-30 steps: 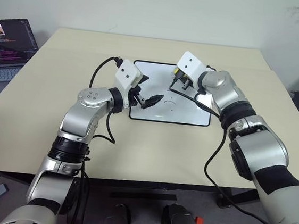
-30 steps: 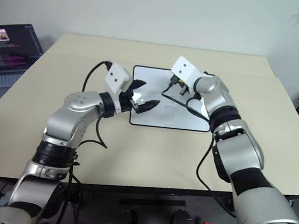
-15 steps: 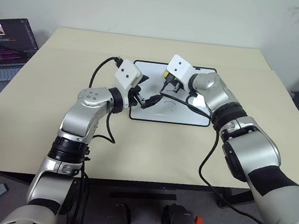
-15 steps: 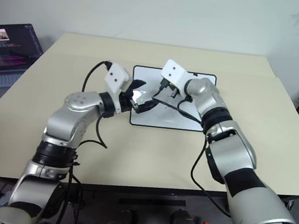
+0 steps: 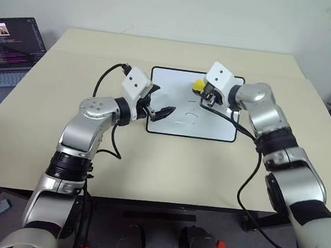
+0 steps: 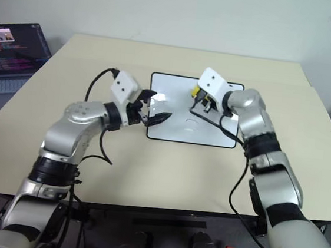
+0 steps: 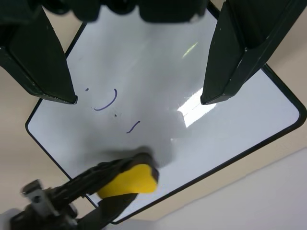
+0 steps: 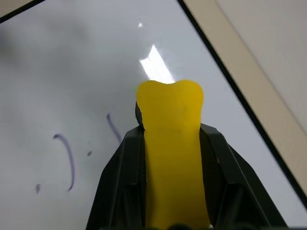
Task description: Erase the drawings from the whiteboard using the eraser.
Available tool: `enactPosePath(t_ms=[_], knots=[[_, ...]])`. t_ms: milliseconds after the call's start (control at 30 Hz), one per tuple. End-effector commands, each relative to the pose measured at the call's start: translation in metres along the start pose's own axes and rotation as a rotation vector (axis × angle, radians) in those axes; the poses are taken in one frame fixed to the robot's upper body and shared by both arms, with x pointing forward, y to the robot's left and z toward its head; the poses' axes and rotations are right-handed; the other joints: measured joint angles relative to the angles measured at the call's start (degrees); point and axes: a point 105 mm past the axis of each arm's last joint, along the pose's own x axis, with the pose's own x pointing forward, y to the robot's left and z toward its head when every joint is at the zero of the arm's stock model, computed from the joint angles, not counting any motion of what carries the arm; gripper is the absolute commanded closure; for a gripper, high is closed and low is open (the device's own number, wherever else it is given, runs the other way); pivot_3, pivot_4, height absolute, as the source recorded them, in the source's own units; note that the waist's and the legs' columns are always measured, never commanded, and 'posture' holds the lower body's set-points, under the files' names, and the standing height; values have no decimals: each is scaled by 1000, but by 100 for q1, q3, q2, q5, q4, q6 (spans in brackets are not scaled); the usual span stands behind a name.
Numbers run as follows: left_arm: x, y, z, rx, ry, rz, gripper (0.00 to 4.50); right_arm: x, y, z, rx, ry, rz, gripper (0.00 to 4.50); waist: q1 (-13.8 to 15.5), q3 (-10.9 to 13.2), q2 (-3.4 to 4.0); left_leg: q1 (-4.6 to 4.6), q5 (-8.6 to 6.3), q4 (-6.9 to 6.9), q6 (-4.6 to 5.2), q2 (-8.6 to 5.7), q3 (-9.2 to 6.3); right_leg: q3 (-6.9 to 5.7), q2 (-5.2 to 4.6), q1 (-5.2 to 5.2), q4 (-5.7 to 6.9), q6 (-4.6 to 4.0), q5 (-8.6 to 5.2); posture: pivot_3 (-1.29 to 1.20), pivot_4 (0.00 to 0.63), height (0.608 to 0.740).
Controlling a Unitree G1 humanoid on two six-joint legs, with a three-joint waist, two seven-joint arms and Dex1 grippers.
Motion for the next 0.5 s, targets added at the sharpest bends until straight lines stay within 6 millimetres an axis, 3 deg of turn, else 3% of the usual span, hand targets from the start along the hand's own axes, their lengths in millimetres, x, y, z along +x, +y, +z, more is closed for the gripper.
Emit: enactPosePath(t_ms=[33,233,500], knots=[[-14,3,3,42,0,-11,0,-25,9,5,-72,4,32,3381,-3,0,0,0,-1,0,-1,0,-1,-1,0,0,1,-1,-2,0,150,740],[-24,-1,-12,53,63,-64,0,-48,28,-28,-107,140,86,3381,4,0,0,1,0,12,-1,-1,4,0,-4,1,3,-37,-20,0,150,740],[-19,-4,-11,53,58,-82,0,-52,27,-35,-107,176,65,3381,10,1,0,2,0,19,-1,-2,12,1,-9,2,2,-37,-20,0,150,740]])
